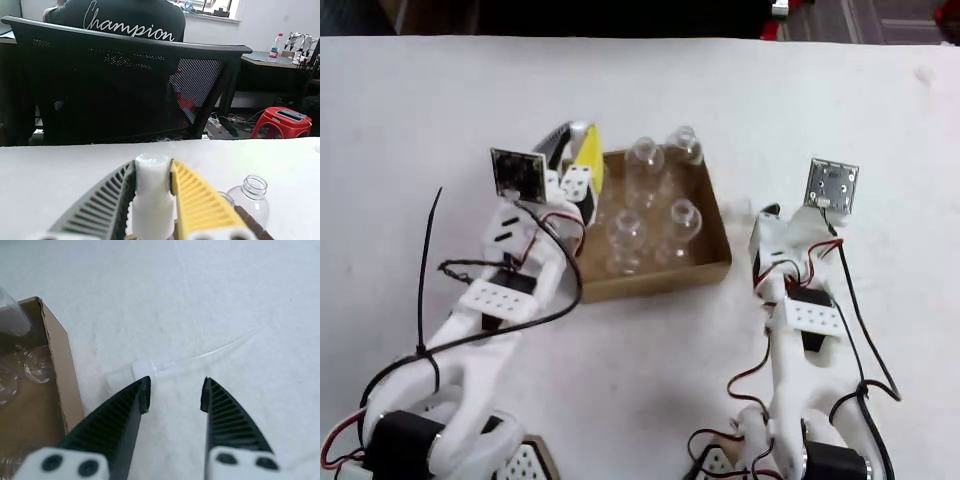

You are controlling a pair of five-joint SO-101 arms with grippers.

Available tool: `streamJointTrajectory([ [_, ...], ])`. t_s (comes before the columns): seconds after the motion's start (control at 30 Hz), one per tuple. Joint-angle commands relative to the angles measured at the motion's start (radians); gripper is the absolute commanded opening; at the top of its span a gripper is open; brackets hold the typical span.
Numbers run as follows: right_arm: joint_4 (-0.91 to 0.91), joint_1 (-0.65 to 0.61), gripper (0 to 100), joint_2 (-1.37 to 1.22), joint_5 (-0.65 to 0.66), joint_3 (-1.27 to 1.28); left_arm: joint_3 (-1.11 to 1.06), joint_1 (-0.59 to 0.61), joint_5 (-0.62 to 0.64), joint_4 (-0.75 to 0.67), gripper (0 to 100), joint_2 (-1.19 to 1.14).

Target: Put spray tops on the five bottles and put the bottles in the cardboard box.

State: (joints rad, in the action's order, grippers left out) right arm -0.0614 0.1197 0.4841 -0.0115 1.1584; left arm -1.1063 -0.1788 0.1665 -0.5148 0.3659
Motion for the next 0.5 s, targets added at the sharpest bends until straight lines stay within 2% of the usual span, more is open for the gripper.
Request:
streamJointTrajectory([
  [0.0,0.016,0.012,14.5,0.001,0.011,-0.015,0.009,-0.007,-0.012,-0.026,2,0.005],
  [0.4,0.015,0.012,14.5,0.001,0.011,-0.015,0.017,-0.007,-0.012,-0.029,2,-0.05],
  [0.47,0.015,0.012,14.5,0.001,0.011,-0.015,0.011,-0.01,-0.012,-0.074,2,-0.091],
])
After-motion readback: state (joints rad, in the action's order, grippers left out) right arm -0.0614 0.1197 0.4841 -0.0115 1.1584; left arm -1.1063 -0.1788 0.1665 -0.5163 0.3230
